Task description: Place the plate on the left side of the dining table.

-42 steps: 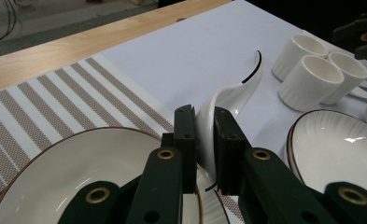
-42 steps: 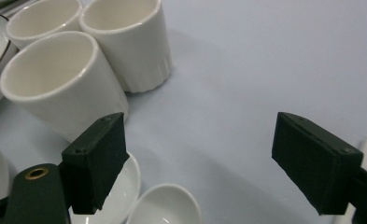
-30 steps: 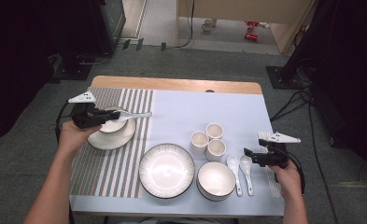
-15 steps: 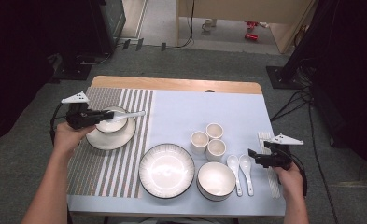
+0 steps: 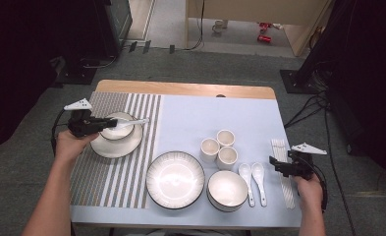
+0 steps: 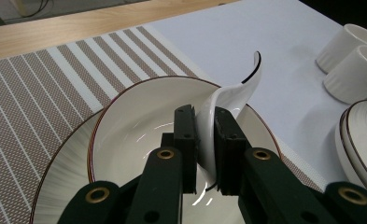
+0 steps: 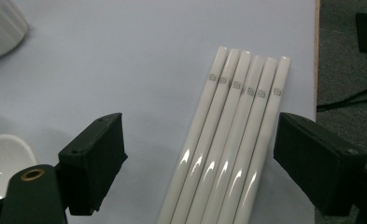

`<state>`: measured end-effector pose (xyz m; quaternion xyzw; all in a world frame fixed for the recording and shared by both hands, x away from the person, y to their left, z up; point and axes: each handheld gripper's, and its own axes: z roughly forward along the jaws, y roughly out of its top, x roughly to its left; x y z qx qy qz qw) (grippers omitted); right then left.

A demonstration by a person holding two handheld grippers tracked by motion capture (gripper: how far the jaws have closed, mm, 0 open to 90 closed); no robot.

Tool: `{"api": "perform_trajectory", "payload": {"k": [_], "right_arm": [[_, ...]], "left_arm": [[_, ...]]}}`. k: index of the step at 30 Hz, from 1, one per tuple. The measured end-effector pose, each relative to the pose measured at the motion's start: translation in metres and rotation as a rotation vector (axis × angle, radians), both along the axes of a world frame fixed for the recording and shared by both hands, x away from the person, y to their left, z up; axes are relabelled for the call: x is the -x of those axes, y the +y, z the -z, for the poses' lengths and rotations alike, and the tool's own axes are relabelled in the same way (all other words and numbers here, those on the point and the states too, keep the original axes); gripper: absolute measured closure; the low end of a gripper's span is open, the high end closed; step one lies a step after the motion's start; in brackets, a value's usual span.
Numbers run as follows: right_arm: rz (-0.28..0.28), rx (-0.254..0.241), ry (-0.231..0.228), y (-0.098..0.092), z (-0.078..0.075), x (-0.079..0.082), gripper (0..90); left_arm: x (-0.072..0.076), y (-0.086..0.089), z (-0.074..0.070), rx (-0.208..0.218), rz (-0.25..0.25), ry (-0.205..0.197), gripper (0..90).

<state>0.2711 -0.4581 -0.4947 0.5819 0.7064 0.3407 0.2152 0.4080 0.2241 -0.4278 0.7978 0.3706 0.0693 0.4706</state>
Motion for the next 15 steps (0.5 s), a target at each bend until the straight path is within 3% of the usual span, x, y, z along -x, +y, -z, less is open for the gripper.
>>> {"api": "perform_trajectory", "payload": {"k": [5,15], "right_arm": [[0.001,0.02,0.023,-0.0018,0.0048,-0.0013,16.3],[-0.006,0.044,0.015,0.0002,0.0071,-0.0018,14.2]], "left_arm": [[-0.0004,0.0013,0.0029,0.001,-0.002,0.003,82.8],[-0.0012,0.0016,0.0087,-0.004,-0.001,0.014,82.9]]}}
